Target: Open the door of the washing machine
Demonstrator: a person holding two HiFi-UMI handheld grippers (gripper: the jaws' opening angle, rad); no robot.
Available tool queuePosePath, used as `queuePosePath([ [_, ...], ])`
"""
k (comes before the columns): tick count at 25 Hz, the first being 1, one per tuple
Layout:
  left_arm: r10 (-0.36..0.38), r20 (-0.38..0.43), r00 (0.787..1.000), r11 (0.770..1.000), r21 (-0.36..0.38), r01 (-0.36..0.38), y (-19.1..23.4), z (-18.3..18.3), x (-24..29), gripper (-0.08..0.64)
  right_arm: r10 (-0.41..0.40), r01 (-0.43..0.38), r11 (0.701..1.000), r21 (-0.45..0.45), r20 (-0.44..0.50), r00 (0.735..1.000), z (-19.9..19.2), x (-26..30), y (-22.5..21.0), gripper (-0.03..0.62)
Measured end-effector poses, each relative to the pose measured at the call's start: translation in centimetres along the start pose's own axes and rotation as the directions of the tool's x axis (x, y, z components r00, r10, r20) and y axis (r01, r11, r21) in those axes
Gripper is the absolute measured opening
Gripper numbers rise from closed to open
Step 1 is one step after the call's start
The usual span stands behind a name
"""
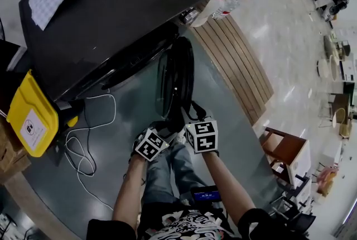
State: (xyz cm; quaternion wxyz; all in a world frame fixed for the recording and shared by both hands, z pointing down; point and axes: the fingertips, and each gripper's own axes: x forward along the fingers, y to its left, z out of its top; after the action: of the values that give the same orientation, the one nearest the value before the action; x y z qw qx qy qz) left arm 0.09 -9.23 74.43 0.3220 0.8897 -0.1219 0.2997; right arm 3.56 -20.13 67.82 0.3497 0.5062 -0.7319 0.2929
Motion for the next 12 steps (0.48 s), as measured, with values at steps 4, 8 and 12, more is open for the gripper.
queuePosePath([
  [4,0.126,0.072,0.989,0.991,-0.062,-0.122,4.5,1.7,-3.2,0.173,-0.037,0.037,0.998,0.049,-0.017,0.999,-0.9,-0.7,-2.7,0.154],
  [8,0.238,0.145,0.960,0.967,-0.131,-0.219,8.3,3.2,-6.3,0.169,-0.110,0.111,0.993,0.049,-0.033,0.993,-1.9,-1.6,-5.6,0.133],
  [12,0.340,0.210,0.917,0.934,-0.187,-0.303,10.5,4.2,-8.7,0.147,-0.185,0.187,0.980,0.064,-0.039,0.982,-2.4,-2.4,-8.9,0.129],
])
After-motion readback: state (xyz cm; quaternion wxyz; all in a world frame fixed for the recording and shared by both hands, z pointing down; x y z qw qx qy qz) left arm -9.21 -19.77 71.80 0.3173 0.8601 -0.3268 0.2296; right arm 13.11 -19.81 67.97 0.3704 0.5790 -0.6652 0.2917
